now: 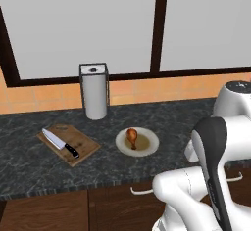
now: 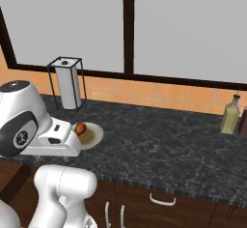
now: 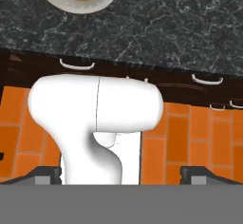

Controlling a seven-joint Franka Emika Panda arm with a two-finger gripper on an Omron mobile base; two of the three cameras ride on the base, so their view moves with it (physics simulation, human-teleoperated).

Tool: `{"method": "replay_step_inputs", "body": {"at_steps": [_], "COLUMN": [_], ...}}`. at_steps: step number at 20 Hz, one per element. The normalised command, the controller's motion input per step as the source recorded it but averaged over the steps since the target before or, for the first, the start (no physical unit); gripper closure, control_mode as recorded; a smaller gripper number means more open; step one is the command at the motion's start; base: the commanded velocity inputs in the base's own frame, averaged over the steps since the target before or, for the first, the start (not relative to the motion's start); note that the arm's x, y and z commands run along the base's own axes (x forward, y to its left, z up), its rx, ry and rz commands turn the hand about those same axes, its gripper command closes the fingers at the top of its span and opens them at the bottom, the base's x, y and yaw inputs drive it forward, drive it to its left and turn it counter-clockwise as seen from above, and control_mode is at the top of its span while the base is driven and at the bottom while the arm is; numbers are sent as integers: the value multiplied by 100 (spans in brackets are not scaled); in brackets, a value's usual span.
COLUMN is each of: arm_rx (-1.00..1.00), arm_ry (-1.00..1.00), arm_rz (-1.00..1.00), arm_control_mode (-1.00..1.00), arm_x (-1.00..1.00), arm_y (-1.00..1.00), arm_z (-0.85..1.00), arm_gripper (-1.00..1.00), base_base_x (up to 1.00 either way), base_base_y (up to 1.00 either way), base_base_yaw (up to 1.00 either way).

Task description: Pick up the knife from the drawer and place it on the cutting board. Then place the meat from the plate to the cutting board.

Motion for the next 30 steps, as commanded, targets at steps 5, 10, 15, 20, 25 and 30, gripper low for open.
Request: {"method": "replay_step_inputs", "body": {"at_steps": [5,10,15,20,25,30], "arm_rx": [0,0,6,1,-5,-3], "arm_ry": [0,-1,-7,-5,1,-1], "arm_rz": [0,0,8,2,-9,-11], "arm_control_mode": [100,-100,-100,-100,-100,-100], "arm_x": [0,9,99,100,100,99], "arm_y": [0,0,16,53,46,43], "arm_z": [0,-1,-33,-25,-9,-19], "arm_gripper": [-100,-100,-100,-100,-100,-100], "base_base_x": [0,0,0,0,0,0], "base_base_y": [0,0,0,0,0,0], "base_base_yaw": [0,0,0,0,0,0]}}
